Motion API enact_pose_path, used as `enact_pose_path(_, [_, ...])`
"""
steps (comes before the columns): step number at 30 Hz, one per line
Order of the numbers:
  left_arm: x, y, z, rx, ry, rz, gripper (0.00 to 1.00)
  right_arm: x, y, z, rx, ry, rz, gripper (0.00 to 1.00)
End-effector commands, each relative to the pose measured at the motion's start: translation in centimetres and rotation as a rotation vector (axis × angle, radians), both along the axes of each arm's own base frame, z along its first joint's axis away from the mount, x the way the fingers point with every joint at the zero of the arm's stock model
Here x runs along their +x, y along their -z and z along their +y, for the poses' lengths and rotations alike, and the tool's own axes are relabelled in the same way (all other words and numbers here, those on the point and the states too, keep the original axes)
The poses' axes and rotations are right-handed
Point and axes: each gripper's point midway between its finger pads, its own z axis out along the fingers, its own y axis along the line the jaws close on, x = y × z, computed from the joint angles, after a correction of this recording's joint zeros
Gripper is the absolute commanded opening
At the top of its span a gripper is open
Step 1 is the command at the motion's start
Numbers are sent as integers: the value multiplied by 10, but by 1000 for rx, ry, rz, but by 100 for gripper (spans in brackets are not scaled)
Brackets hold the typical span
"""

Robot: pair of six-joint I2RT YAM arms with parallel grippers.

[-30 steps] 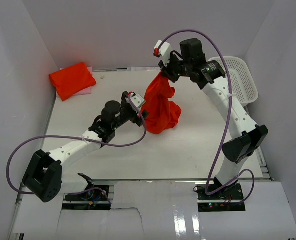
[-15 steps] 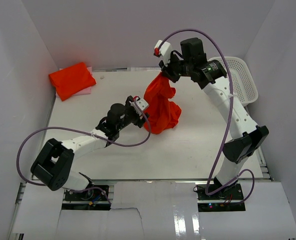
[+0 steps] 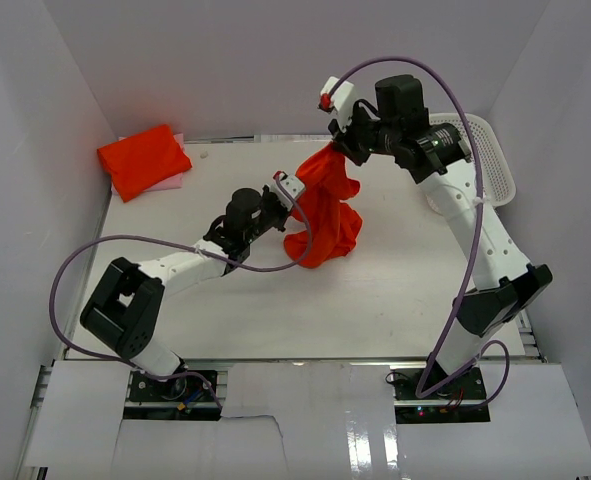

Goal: Fold and stack the t-shirts
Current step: Flatten out the tshirt

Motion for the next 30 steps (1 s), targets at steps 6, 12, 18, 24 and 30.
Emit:
enact_pose_path(6, [-5, -106, 25, -113, -116, -59, 0, 24, 22, -32, -16, 124, 20, 8])
enact_pose_path(12, [-14, -168, 50, -38, -196, -11, 0, 47, 51, -44, -53, 217, 67, 19])
enact_pose_path(18, [-36, -200, 44, -41, -98, -6, 0, 20, 29, -20, 56, 50, 58, 70])
enact_pose_path(24, [-40, -192, 40, -10, -65, 38, 0, -18, 0, 0, 142, -173, 62, 78])
enact_pose_path(30, [-43, -165, 33, 68, -2, 80, 0, -67, -17, 12, 216, -424, 187, 79])
